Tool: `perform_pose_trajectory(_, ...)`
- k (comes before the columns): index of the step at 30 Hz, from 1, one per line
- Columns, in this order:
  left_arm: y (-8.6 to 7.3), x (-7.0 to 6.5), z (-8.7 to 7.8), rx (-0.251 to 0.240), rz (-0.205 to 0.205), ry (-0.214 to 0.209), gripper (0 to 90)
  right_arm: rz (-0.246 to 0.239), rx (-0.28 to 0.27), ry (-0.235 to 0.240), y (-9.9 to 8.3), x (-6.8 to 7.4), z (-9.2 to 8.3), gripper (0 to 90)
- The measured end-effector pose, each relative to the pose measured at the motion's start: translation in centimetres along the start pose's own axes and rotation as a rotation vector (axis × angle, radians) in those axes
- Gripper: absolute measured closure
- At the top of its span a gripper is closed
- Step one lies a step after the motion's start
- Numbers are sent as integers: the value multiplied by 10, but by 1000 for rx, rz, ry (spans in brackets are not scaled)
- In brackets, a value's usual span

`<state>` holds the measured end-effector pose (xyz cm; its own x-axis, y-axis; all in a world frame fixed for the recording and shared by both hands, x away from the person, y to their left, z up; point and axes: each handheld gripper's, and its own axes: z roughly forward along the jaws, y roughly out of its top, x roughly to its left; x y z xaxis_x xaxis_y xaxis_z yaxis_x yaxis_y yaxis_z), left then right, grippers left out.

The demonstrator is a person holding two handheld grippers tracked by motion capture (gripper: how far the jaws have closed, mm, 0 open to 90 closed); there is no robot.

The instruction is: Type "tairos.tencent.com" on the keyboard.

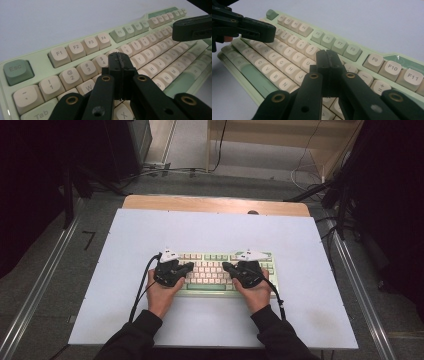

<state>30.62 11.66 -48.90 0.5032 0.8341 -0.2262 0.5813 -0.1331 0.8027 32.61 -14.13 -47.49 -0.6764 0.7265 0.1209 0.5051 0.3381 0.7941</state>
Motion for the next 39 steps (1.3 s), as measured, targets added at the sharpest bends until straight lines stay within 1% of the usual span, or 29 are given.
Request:
perform_pose_trajectory(5, 1, -4, 7, 15, 14, -8, 900, 1, 0, -4, 0, -1, 0, 878)
perform_pose_trajectory(9, 2, -7, 10, 18, 20, -6, 900, 0, 0, -4, -1, -1, 0, 878)
perform_pose_trajectory(13, 3, -7, 12, 20, 18, -5, 900, 1, 0, -2, -1, -1, 0, 878)
perform_pose_trajectory(32, 2, -6, 13, 28, 17, 13, 900, 0, -1, -3, -1, -1, 0, 878)
perform_pose_trajectory(39, 2, -6, 13, 29, 16, 11, 900, 1, -1, -3, -1, -2, 0, 878)
